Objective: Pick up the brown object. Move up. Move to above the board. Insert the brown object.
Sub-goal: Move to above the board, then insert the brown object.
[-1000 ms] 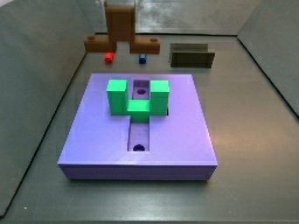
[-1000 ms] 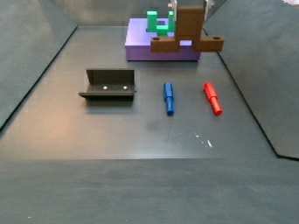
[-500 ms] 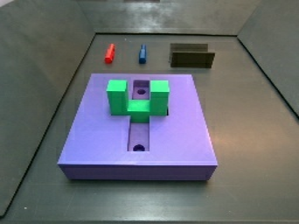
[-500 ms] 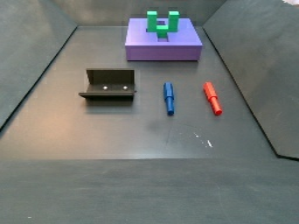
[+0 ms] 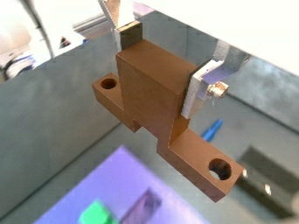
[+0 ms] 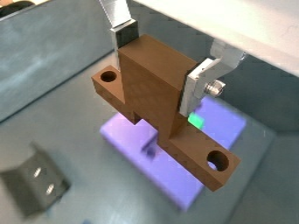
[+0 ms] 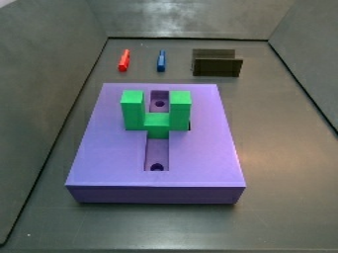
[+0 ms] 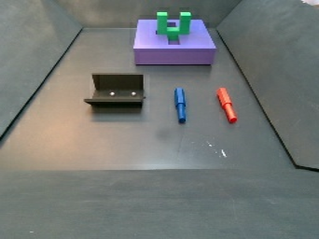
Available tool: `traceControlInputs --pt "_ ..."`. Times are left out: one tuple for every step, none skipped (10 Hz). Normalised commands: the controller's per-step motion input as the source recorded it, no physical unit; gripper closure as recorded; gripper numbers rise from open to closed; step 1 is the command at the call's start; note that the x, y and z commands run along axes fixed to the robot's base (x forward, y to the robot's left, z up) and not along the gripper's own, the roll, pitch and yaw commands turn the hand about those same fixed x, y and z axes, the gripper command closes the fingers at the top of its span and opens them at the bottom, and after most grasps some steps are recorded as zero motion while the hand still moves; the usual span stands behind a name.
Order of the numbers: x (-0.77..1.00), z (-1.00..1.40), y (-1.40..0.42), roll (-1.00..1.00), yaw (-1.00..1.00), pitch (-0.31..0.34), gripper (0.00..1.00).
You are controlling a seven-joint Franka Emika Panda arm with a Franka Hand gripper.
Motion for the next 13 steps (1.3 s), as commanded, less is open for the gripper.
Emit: traceControlInputs --pt "0.69 0.27 -1.4 0.01 -0.01 0.168 1.0" --pt "0.32 0.11 -0.58 0.04 0.01 0.134 1.0" --pt "0.0 0.0 0.0 0.0 -0.01 0.0 1.0" --pt "0.02 -0.05 -0.01 0.0 -0.35 0.0 1.0" --pt "0.0 -0.08 -0.05 0.0 -0.45 0.0 1.0" --pt "0.0 -0.09 -0.07 0.0 -0.51 -0.016 1.0" --pt "0.05 -0.13 -0.05 -0.03 -0.64 -0.094 1.0" --pt "0.0 -0.31 -0.01 -0.02 -1.0 -0.109 1.0" --pt "0.0 -0.34 0.0 -0.03 -1.0 -0.07 1.0" --pt "0.0 -0.37 0.0 -0.01 -1.0 -0.047 1.0" --pt "0.0 -0.37 0.0 -0.01 -1.0 -0.039 1.0" --pt "0.0 -0.27 0.0 -0.03 -1.0 -0.014 1.0" --pt "0.0 -0.23 0.0 -0.03 -1.0 -0.011 1.0"
